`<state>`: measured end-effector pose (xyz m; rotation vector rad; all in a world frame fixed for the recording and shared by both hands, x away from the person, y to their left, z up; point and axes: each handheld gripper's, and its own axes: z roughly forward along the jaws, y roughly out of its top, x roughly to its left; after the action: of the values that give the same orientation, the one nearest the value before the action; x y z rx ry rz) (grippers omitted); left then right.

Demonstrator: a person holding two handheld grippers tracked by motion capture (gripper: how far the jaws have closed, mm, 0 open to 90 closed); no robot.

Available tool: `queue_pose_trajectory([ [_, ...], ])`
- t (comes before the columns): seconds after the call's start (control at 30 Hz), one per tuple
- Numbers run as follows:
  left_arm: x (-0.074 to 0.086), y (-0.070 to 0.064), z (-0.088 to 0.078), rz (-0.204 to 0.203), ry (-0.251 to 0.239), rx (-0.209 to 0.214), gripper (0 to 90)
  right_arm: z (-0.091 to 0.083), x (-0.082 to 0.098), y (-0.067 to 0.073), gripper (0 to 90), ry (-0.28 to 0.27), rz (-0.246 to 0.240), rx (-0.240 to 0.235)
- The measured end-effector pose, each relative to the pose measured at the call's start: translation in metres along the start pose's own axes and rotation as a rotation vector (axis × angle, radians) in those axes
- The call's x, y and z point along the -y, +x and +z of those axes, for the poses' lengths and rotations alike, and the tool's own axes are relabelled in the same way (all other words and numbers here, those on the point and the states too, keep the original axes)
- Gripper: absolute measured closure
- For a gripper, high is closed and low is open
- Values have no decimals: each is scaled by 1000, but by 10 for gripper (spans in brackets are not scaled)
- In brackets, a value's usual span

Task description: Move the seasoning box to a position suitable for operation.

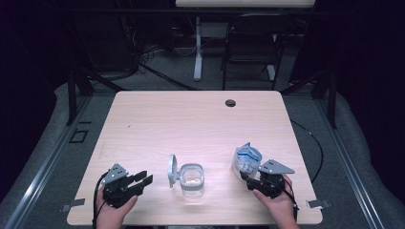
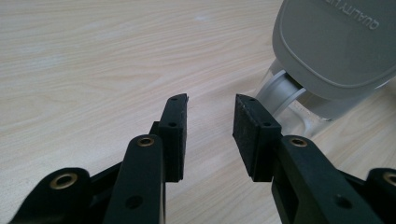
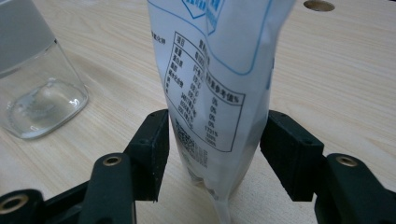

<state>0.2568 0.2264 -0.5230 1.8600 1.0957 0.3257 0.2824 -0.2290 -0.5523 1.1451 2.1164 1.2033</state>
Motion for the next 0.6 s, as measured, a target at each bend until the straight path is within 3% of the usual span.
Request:
queue_pose_trajectory([
  [0.6, 0, 1, 0, -3, -4, -2, 658, 16, 7, 1, 413, 21, 8, 13],
])
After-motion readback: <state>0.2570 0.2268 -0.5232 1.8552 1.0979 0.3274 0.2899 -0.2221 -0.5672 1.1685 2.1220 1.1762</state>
